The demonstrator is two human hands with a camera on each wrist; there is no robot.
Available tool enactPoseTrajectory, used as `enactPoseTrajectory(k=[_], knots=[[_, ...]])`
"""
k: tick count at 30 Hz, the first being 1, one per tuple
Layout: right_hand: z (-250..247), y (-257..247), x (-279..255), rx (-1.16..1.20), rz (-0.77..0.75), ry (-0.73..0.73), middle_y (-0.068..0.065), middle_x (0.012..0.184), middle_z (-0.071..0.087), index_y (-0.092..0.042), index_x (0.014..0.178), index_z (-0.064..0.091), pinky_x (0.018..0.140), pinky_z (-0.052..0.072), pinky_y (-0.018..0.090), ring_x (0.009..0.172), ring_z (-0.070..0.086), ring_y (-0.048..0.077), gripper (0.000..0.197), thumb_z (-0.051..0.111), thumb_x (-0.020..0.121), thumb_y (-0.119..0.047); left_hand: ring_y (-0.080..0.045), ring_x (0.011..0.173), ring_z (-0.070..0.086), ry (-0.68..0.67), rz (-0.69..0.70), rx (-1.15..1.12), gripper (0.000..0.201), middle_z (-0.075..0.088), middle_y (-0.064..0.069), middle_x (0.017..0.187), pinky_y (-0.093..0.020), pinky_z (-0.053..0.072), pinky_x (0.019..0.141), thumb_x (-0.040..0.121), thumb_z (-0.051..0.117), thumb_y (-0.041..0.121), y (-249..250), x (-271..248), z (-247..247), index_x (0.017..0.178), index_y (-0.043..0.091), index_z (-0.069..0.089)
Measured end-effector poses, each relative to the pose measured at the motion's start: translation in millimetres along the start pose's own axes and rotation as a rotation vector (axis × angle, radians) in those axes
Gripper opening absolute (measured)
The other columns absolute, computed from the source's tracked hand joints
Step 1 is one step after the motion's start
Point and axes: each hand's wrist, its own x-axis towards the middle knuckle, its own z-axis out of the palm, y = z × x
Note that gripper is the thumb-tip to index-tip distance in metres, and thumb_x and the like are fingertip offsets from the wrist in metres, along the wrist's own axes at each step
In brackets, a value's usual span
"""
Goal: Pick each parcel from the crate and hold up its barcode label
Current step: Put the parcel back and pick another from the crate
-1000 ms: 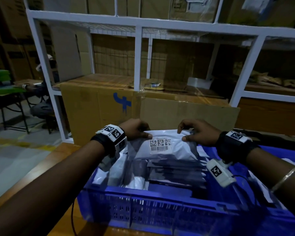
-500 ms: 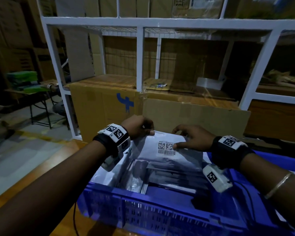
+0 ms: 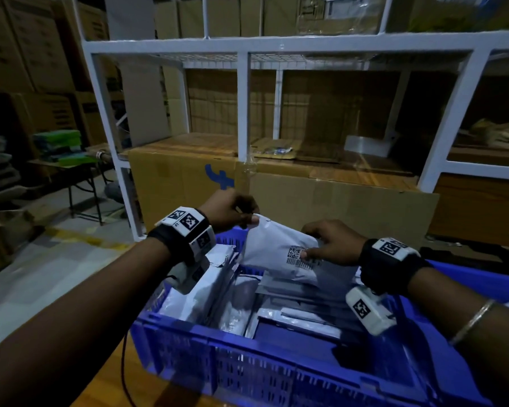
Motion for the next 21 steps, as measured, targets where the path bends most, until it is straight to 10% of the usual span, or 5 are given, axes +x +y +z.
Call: enactPoseTrajectory(k=[6, 14, 21], knots=[[-1.2, -16.1, 8.3, 0.133, 0.015, 0.065, -0.002, 0.096, 0.068, -0.026, 0.102, 0.063, 0.077, 0.053, 0.034, 0.087, 0.064, 0.014, 0.029, 0.077, 0.08, -0.038, -0.016, 0.078, 0.068, 0.033, 0.05, -0.009, 0.009, 0.069, 0.004, 0.086, -0.025, 0.055, 0.069, 0.088, 0.069, 0.022, 13.9, 8.4, 0.0, 0.093, 0.015, 0.067], [-14.0, -15.4, 10.6, 0.373, 0.066, 0.262, 0.003, 0.106, 0.07, -0.012, 0.111, 0.063, 0.089, 0.052, 0.045, 0.098, 0.066, 0.02, 0.027, 0.073, 0.086, -0.019, -0.017, 0.085, 0.066, 0.065, -0.04, -0.077, 0.044, 0.07, -0.002, 0.1, -0.039, 0.056, 0.072, 0.076, 0.077, 0.047, 10.9, 8.2, 3.7, 0.105, 0.016, 0.065], [-12.0, -13.5, 1.4, 0.508, 0.148, 0.296, 0.001, 0.105, 0.068, -0.017, 0.108, 0.061, 0.083, 0.057, 0.051, 0.099, 0.065, 0.019, 0.029, 0.076, 0.084, -0.018, -0.015, 0.083, 0.071, 0.033, -0.118, -0.287, 0.019, 0.073, -0.01, 0.1, -0.04, 0.058, 0.066, 0.087, 0.07, 0.015, 14.4, 3.8, 10.7, 0.104, 0.015, 0.061]])
